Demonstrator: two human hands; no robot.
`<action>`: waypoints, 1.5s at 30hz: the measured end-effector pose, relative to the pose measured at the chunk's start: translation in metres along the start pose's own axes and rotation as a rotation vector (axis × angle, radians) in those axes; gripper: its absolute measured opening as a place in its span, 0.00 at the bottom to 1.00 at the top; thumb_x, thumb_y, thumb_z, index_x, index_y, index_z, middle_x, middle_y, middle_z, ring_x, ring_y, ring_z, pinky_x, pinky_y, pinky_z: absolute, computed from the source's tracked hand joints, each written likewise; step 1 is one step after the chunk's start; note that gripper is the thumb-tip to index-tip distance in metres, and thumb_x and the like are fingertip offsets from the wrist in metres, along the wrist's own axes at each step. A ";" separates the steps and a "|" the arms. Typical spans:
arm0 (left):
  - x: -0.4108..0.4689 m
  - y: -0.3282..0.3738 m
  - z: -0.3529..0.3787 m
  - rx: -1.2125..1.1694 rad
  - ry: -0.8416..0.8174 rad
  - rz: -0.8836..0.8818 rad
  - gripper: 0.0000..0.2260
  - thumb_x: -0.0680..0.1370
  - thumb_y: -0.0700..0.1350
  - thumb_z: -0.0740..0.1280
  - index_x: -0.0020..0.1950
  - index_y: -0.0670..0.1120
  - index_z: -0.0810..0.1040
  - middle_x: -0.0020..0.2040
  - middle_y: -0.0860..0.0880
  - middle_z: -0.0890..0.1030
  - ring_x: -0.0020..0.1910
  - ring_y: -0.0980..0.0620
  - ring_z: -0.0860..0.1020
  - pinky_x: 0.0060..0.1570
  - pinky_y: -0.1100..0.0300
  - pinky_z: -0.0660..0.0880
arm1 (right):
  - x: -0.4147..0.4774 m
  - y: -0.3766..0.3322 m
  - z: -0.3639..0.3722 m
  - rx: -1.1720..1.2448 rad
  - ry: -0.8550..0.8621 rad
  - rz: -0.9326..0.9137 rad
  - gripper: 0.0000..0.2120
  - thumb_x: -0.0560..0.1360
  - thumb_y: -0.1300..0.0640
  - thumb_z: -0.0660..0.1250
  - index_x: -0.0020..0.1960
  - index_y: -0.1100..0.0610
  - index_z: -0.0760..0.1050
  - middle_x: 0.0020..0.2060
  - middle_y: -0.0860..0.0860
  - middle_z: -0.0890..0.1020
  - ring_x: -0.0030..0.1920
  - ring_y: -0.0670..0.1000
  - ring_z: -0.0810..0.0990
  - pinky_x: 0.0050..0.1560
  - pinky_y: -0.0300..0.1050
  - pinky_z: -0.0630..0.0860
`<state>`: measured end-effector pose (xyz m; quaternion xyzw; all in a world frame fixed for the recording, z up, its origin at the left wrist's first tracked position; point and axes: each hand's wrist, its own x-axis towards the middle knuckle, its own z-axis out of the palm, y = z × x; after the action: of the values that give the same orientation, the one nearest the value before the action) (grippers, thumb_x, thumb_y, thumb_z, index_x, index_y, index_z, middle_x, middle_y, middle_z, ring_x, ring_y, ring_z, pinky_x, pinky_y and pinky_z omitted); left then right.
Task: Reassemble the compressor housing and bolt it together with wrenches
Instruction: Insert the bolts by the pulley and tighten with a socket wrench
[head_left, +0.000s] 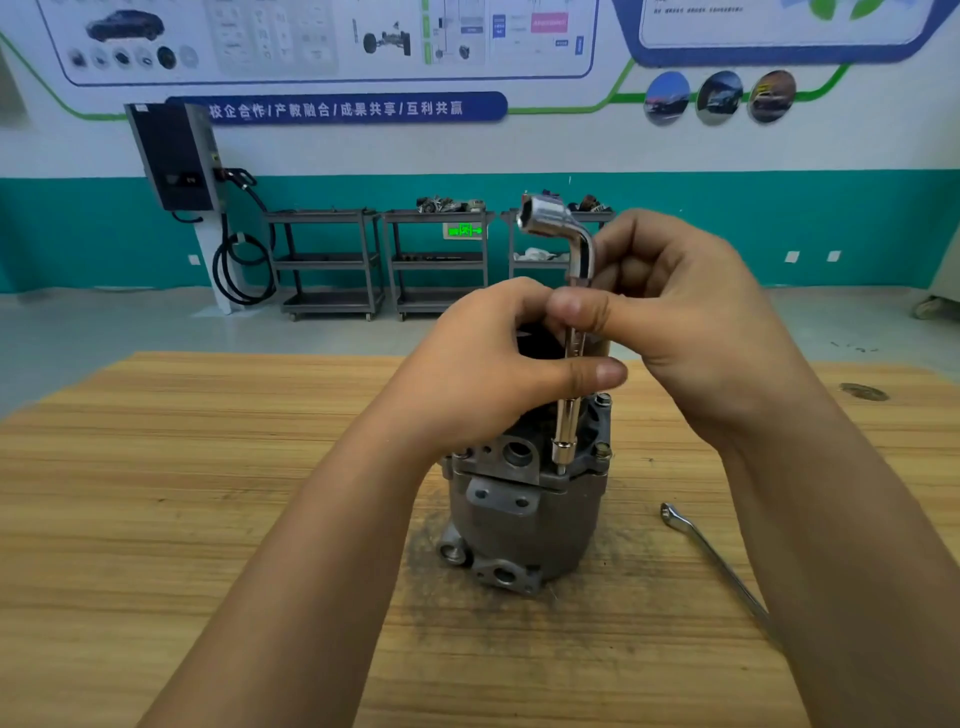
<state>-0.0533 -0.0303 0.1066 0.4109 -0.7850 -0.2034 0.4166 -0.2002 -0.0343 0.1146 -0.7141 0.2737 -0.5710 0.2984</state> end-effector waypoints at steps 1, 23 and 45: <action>0.001 0.000 0.001 0.007 0.006 0.003 0.13 0.67 0.52 0.75 0.47 0.50 0.78 0.44 0.52 0.81 0.44 0.59 0.79 0.46 0.59 0.75 | 0.000 0.001 0.001 -0.012 0.004 -0.007 0.11 0.64 0.61 0.75 0.40 0.54 0.74 0.28 0.45 0.77 0.32 0.45 0.78 0.35 0.37 0.76; -0.002 0.000 0.000 -0.164 -0.063 0.009 0.05 0.72 0.45 0.72 0.47 0.47 0.83 0.44 0.50 0.85 0.47 0.56 0.82 0.54 0.52 0.77 | 0.000 0.004 -0.001 0.083 -0.097 -0.023 0.07 0.66 0.59 0.71 0.43 0.50 0.78 0.33 0.44 0.80 0.38 0.43 0.79 0.40 0.36 0.76; -0.001 -0.001 -0.001 -0.244 -0.012 -0.026 0.04 0.72 0.43 0.72 0.46 0.45 0.84 0.43 0.49 0.85 0.46 0.52 0.83 0.53 0.51 0.78 | -0.002 0.003 -0.010 0.145 -0.145 -0.025 0.11 0.67 0.62 0.69 0.48 0.53 0.78 0.38 0.45 0.82 0.44 0.44 0.81 0.45 0.37 0.76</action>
<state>-0.0511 -0.0302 0.1059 0.3662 -0.7515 -0.3052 0.4560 -0.2106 -0.0366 0.1128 -0.7333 0.2005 -0.5400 0.3611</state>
